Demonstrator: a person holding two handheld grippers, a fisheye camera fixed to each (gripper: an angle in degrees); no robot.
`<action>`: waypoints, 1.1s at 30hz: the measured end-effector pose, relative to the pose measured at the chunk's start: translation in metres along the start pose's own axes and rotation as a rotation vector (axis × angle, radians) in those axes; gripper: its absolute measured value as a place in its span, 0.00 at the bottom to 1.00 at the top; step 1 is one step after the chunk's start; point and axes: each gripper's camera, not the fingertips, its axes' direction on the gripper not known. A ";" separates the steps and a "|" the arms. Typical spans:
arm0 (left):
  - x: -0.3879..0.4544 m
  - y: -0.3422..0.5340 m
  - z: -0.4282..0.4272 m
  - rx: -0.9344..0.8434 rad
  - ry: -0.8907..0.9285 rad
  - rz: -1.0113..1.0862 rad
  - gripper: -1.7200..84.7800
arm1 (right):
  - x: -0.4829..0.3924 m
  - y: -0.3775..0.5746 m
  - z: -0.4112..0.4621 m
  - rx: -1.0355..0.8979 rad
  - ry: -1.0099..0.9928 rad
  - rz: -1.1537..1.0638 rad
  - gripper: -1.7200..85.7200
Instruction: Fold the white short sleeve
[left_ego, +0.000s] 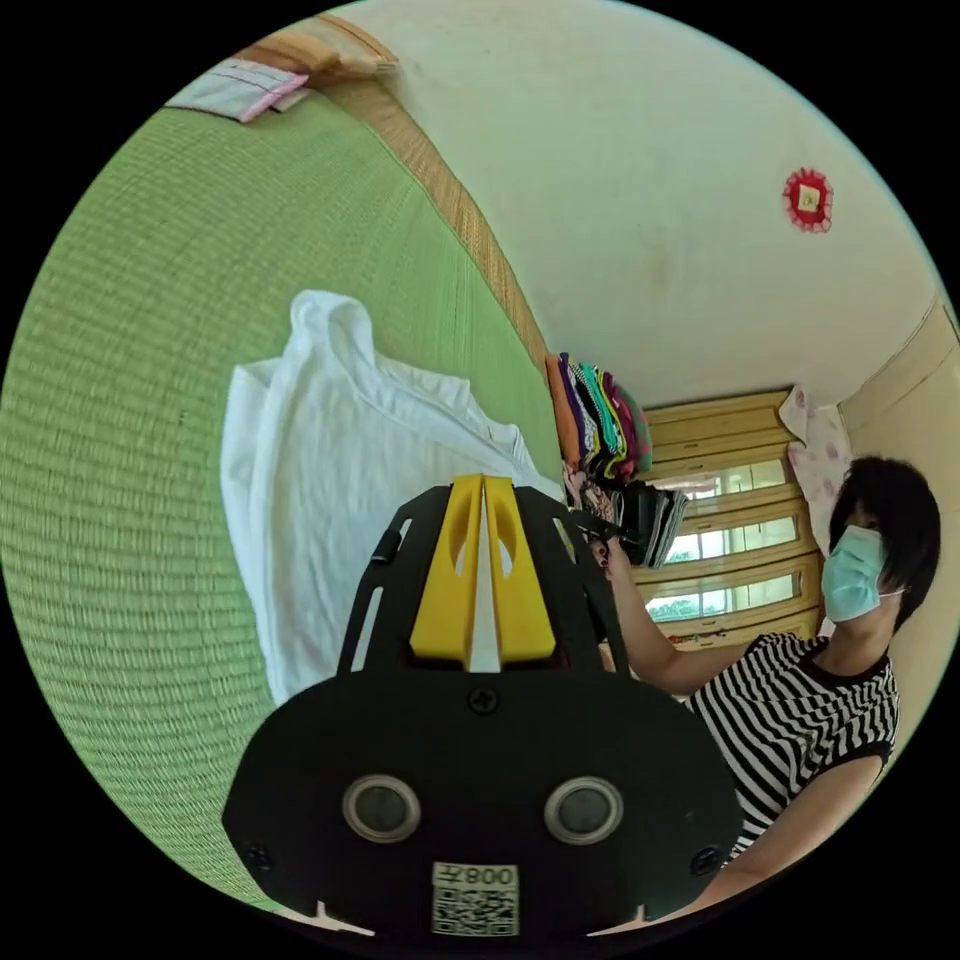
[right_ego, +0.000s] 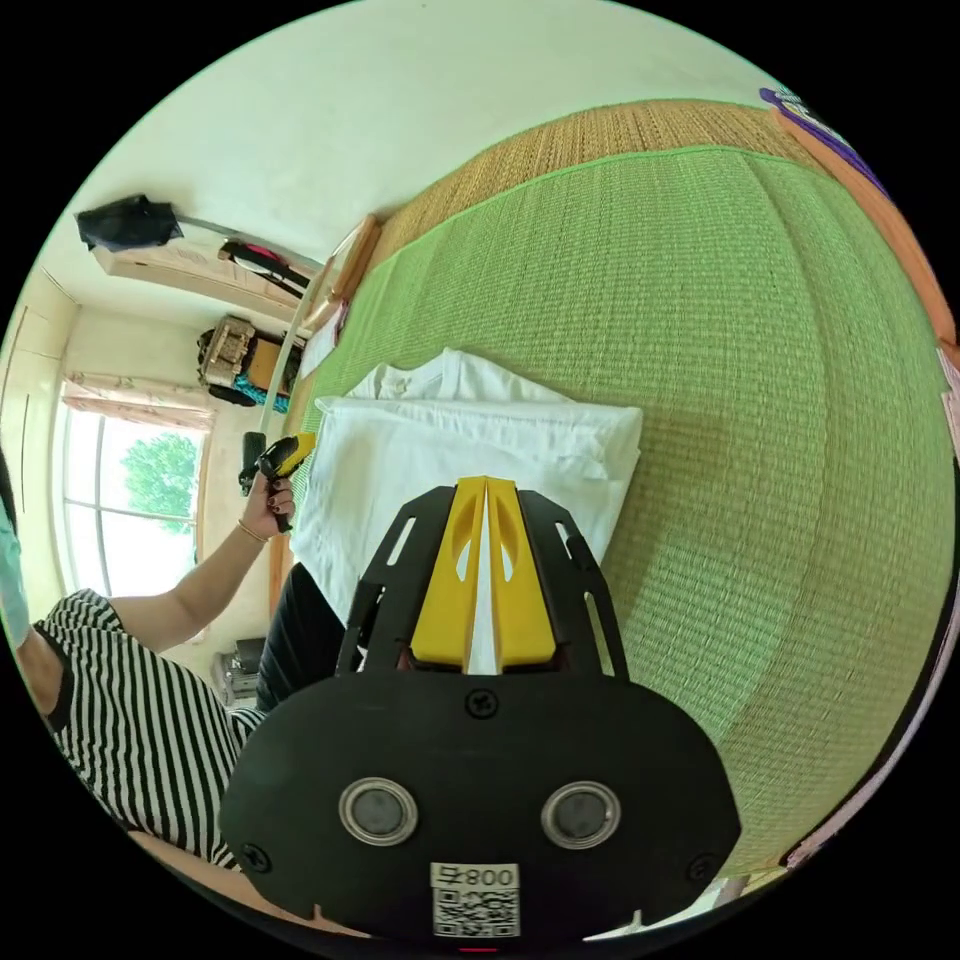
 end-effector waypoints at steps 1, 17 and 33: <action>0.009 -0.005 0.020 -0.061 -0.023 0.032 0.02 | -0.009 -0.006 0.010 -0.008 0.048 0.001 0.02; 0.076 -0.094 0.139 -0.278 -0.311 0.186 0.02 | -0.079 -0.065 0.037 0.059 0.211 0.004 0.02; 0.096 -0.071 0.142 -0.258 -0.326 0.250 0.02 | -0.150 -0.094 0.070 0.030 0.215 -0.112 0.02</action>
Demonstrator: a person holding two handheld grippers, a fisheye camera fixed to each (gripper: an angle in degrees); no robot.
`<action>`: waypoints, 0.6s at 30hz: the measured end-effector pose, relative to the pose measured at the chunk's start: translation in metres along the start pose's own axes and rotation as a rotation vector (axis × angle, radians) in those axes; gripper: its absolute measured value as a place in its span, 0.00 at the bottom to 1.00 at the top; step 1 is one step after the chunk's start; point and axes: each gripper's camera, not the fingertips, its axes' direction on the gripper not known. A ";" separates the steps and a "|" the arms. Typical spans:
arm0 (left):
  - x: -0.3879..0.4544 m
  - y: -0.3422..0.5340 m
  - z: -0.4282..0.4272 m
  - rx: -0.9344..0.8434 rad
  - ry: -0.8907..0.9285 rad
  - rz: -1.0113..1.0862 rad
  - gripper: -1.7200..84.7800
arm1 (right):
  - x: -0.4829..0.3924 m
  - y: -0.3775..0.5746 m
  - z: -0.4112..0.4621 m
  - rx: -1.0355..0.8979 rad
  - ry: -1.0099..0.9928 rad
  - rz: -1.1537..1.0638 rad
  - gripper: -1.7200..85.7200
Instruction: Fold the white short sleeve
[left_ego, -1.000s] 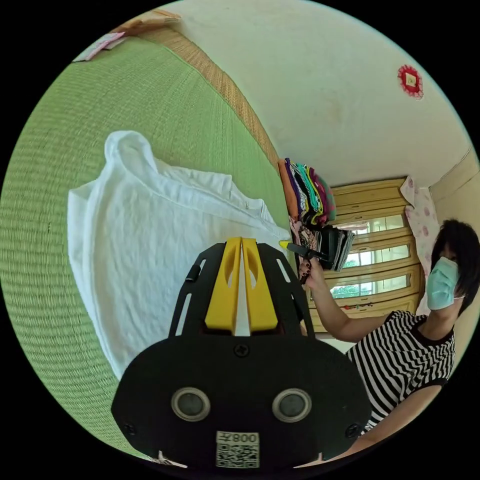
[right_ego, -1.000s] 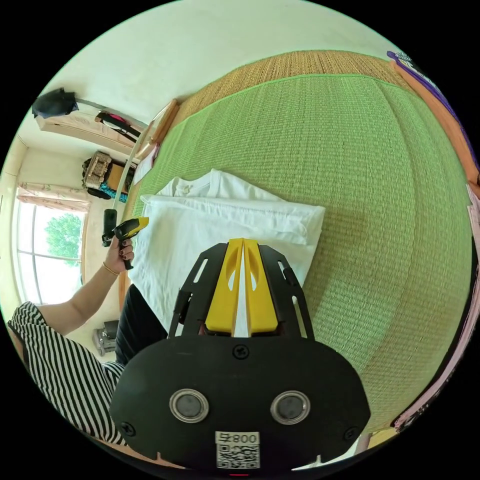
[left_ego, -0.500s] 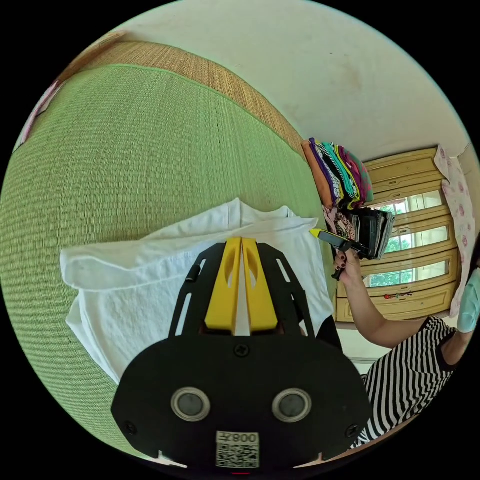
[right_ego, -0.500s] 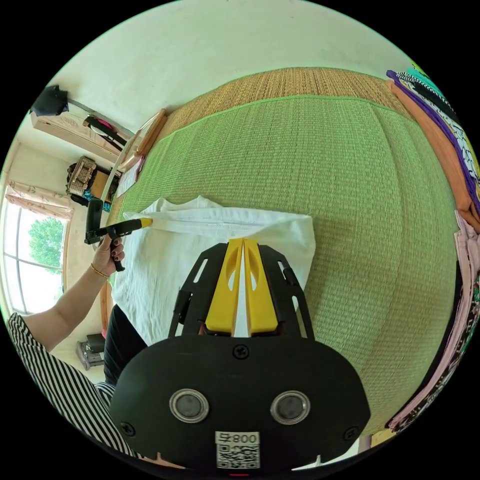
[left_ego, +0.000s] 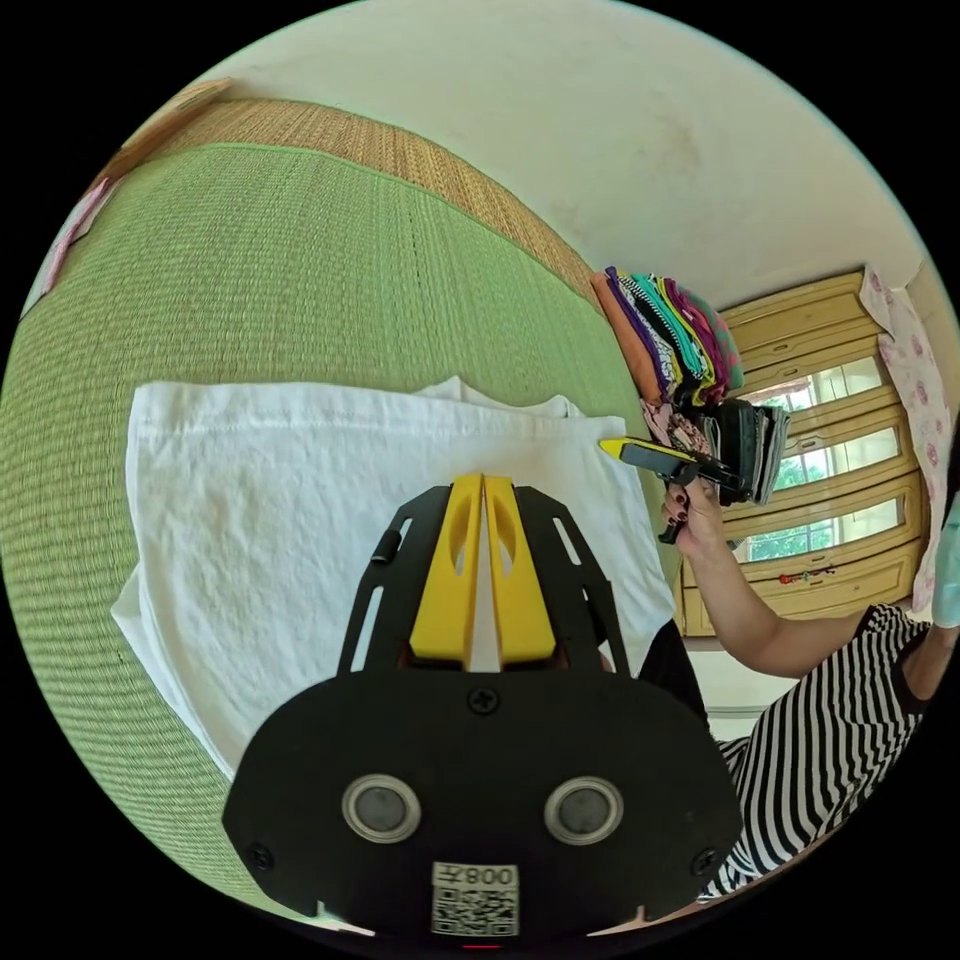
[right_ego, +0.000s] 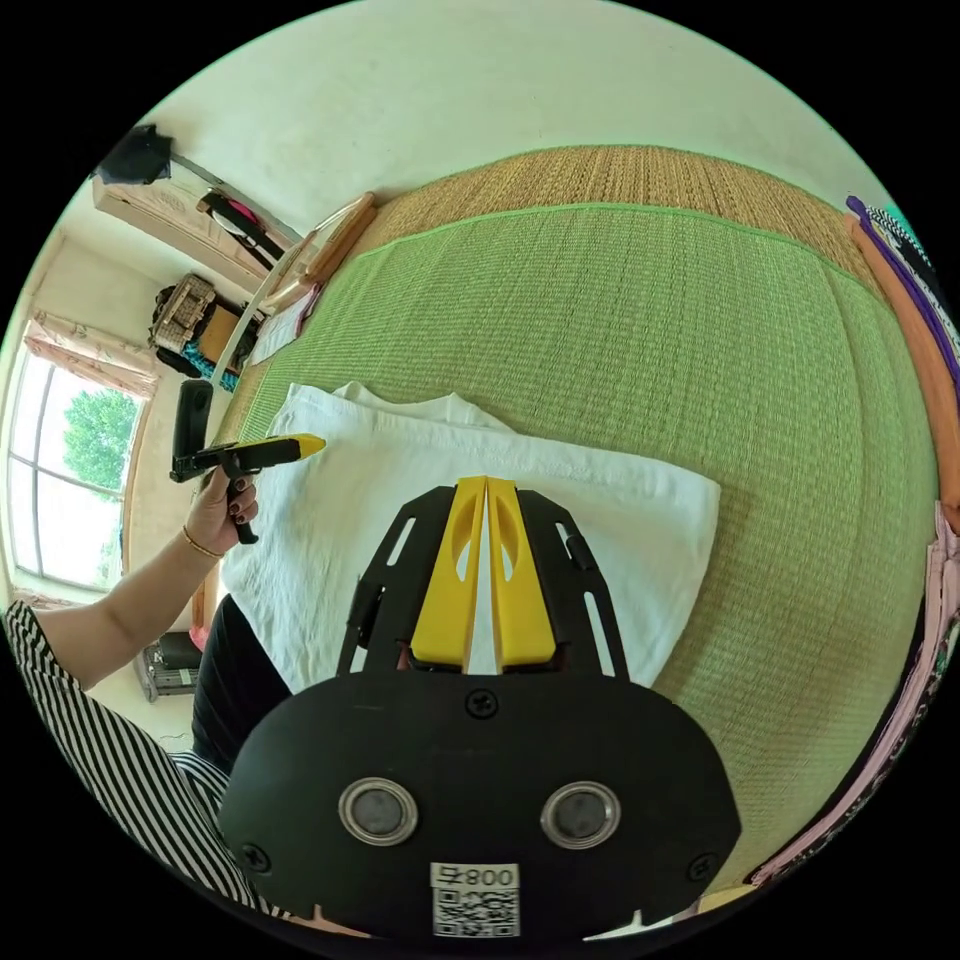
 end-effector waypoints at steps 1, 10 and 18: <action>-0.003 0.000 -0.001 0.008 -0.004 -0.014 0.02 | -0.005 -0.003 0.004 -0.012 0.043 -0.011 0.02; -0.016 0.029 -0.015 0.046 -0.022 -0.053 0.02 | -0.017 -0.001 0.007 -0.028 0.072 -0.040 0.02; -0.030 0.106 -0.077 0.181 -0.173 -0.148 0.03 | -0.021 0.000 0.005 -0.012 0.111 -0.034 0.02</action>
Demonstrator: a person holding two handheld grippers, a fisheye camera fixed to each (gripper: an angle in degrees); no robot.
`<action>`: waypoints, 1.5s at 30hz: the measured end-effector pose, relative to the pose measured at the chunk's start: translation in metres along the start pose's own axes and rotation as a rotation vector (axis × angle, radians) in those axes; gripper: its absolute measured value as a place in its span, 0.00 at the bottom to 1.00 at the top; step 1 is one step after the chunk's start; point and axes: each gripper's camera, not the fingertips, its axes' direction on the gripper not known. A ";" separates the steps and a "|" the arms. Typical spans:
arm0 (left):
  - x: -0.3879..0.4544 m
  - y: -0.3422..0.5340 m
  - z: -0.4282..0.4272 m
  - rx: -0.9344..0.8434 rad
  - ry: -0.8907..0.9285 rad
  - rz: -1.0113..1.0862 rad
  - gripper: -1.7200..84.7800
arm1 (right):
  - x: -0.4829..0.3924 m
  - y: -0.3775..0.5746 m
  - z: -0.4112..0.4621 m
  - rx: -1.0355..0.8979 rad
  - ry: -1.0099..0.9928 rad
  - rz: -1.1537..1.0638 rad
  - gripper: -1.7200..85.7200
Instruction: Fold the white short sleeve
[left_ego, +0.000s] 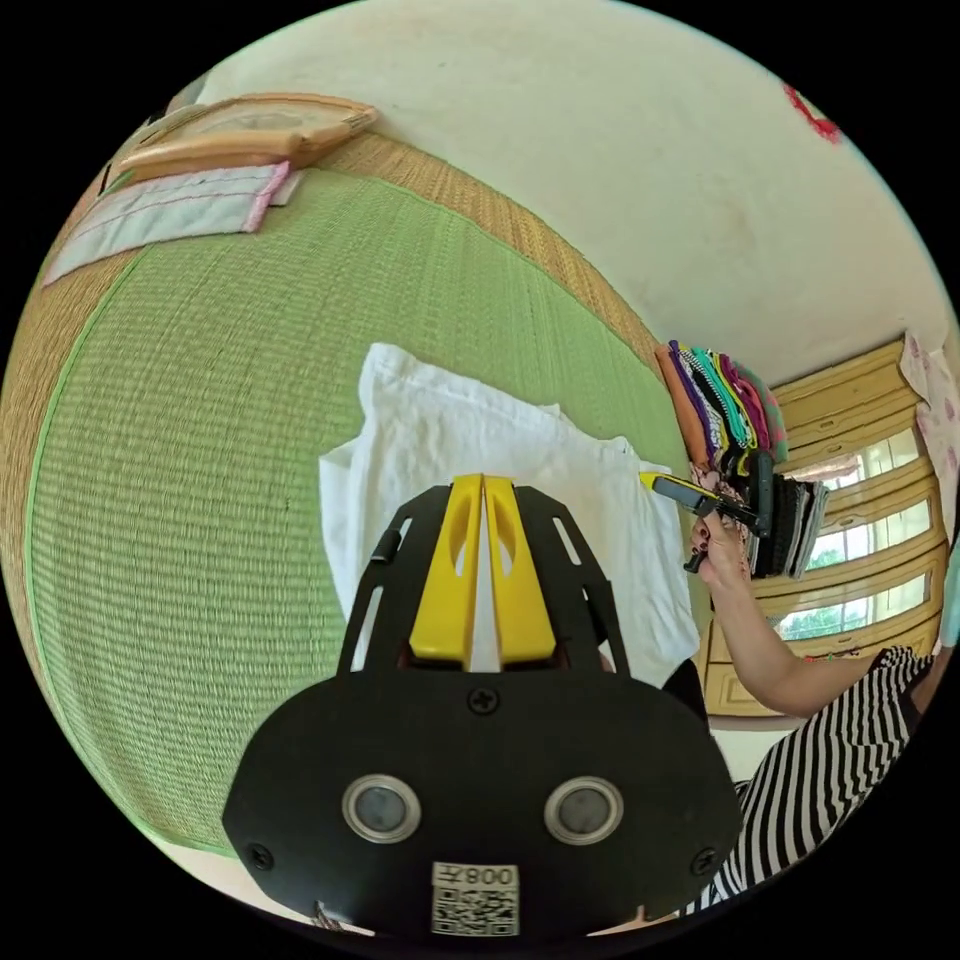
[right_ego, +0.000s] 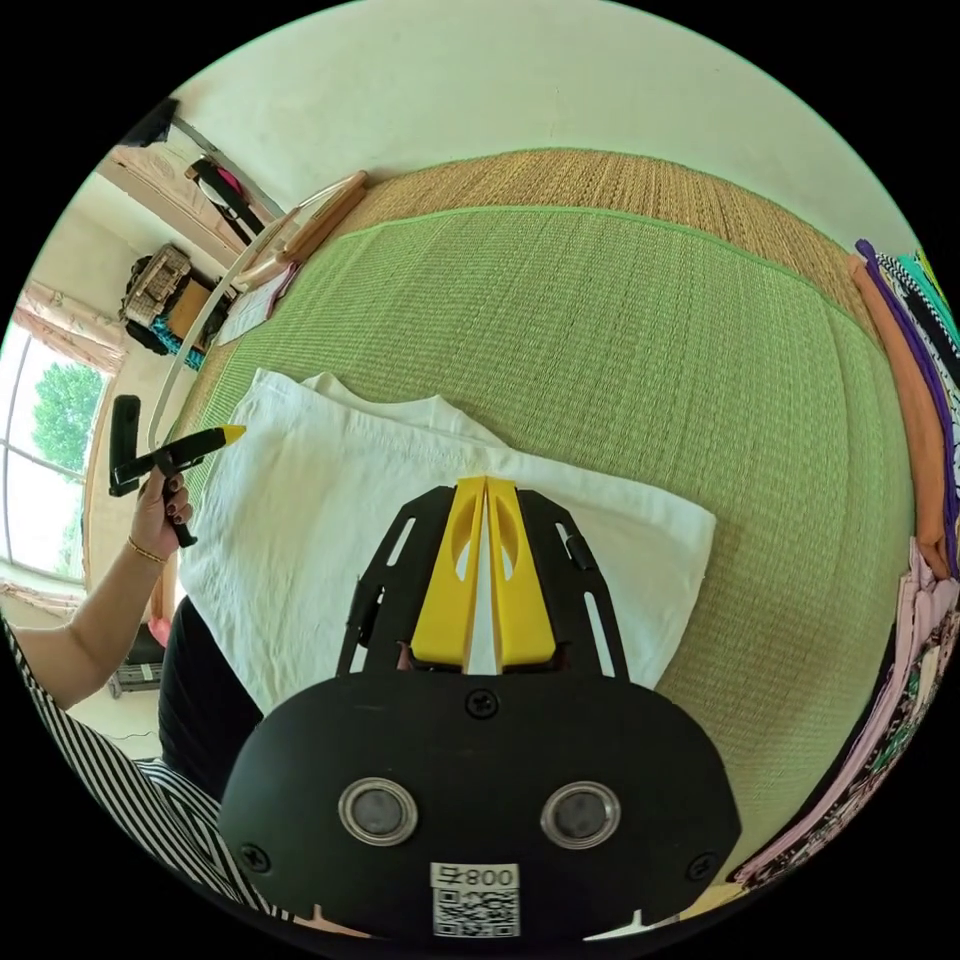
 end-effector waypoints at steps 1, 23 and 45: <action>-0.013 0.010 -0.007 -0.007 0.003 -0.046 0.03 | 0.005 0.000 -0.002 -0.014 -0.031 0.021 0.02; -0.104 0.155 -0.110 0.064 -0.070 -0.132 0.03 | 0.042 0.091 -0.047 0.023 -0.081 0.127 0.02; -0.150 0.254 -0.174 0.031 -0.039 -0.154 0.04 | 0.115 0.221 -0.103 0.078 -0.124 0.284 0.02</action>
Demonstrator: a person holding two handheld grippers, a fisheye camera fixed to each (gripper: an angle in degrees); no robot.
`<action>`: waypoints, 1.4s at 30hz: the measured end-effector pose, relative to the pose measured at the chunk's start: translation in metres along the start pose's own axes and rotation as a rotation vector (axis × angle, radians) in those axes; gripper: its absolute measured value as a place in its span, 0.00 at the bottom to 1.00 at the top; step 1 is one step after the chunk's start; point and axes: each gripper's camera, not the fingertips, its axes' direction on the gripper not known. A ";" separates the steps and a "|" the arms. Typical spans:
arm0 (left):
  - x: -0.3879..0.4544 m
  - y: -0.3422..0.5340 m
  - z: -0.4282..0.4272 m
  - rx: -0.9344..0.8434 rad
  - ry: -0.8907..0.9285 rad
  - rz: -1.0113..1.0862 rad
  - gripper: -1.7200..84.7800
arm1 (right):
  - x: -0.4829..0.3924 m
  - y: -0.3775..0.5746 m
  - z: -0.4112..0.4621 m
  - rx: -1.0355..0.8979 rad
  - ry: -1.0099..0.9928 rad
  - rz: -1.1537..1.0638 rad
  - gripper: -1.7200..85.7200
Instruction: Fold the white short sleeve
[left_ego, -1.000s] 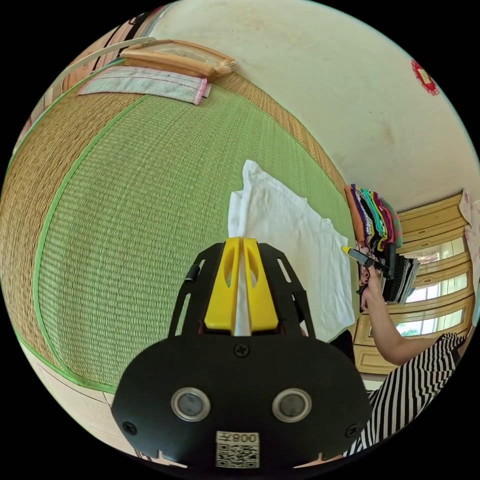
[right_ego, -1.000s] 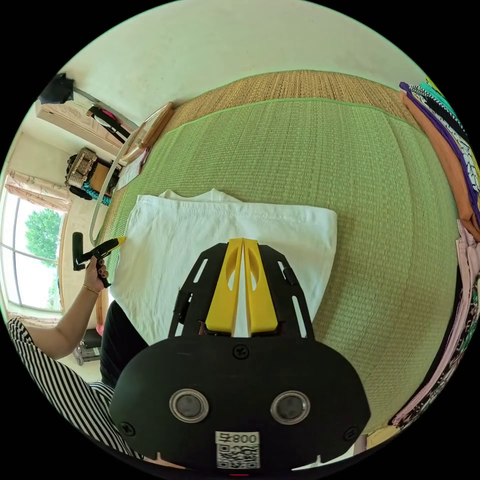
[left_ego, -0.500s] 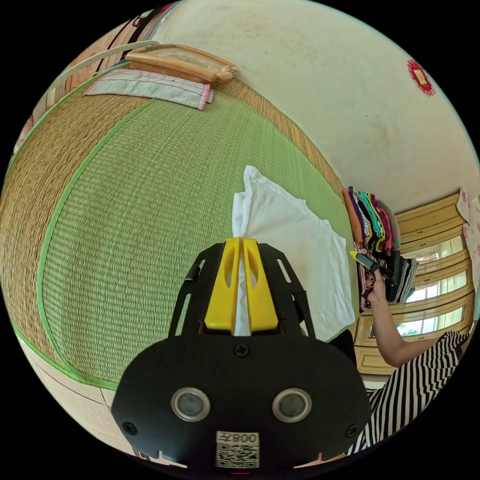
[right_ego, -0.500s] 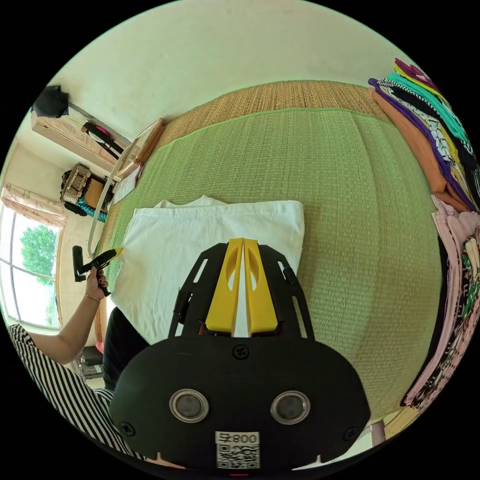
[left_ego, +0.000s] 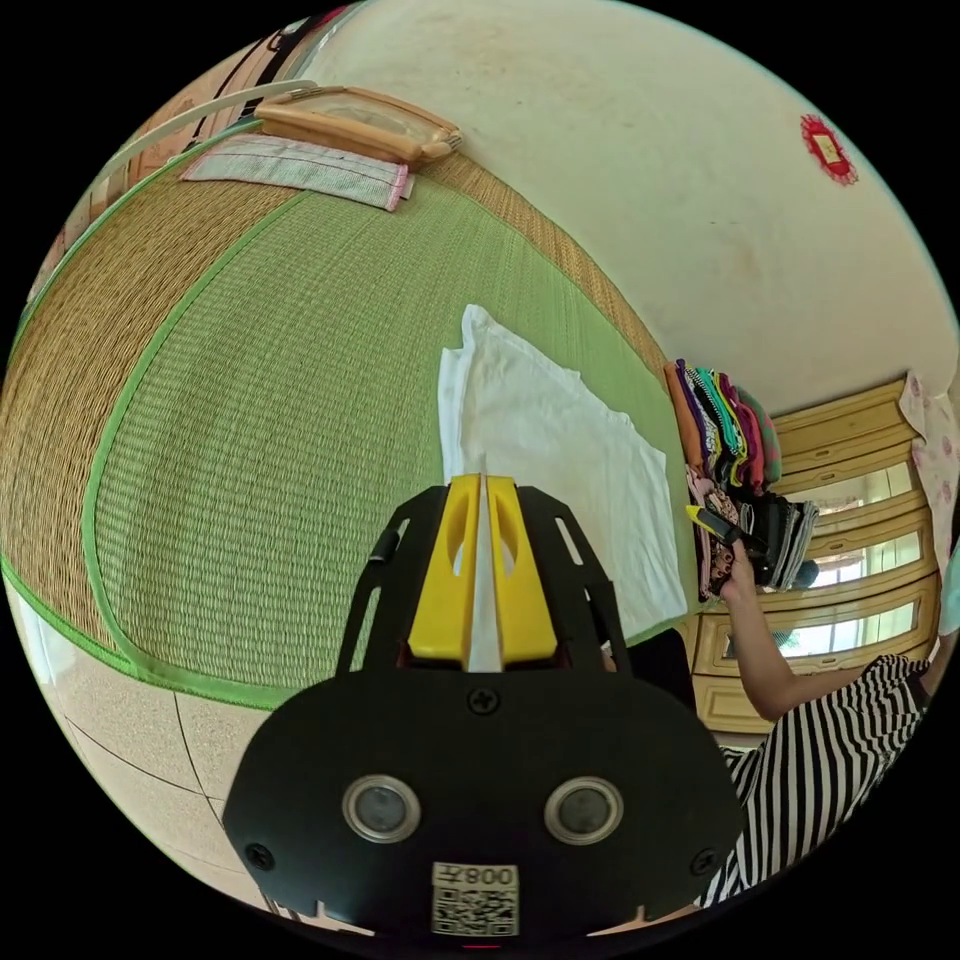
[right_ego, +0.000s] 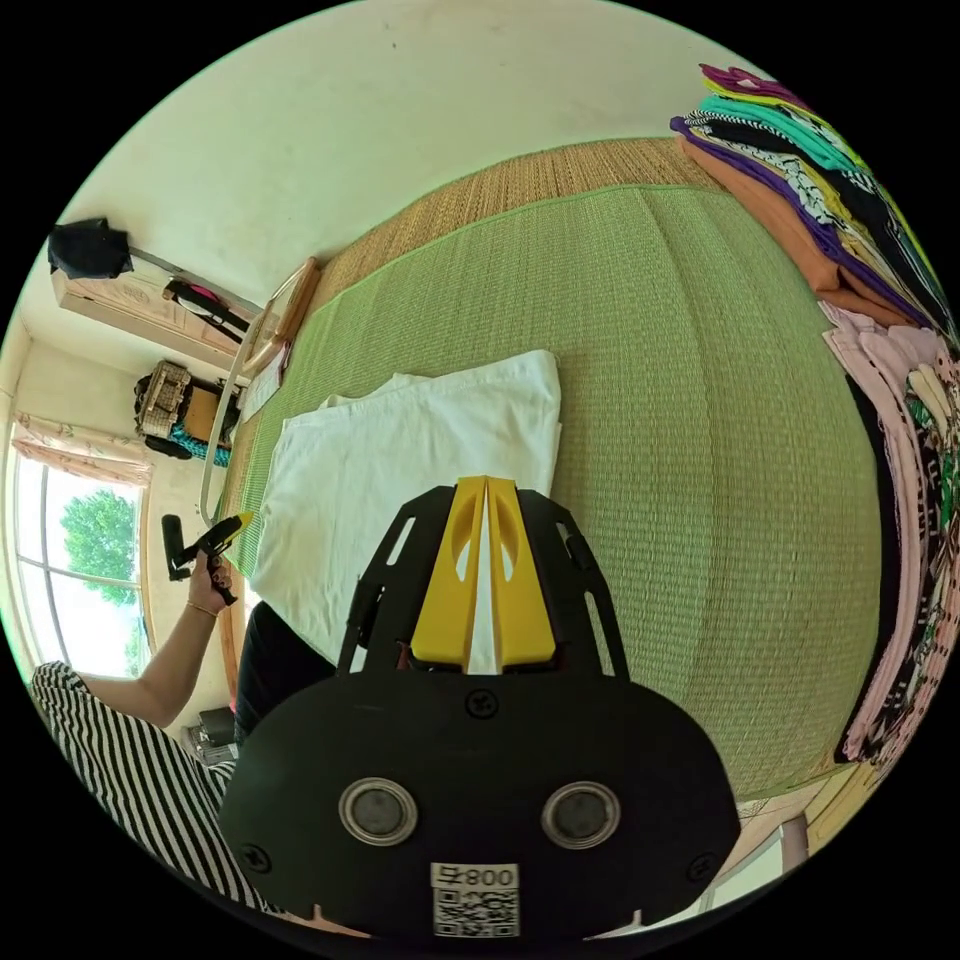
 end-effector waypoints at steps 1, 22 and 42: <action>-0.003 0.010 -0.006 -0.006 0.011 -0.007 0.05 | 0.005 0.016 -0.006 -0.001 -0.017 0.004 0.03; -0.016 0.115 -0.075 -0.156 -0.039 -0.073 0.02 | 0.102 0.204 -0.014 -0.111 -0.242 0.186 0.09; 0.064 0.134 -0.129 -0.184 -0.014 -0.057 0.05 | 0.120 0.237 0.004 -0.111 -0.237 0.173 0.04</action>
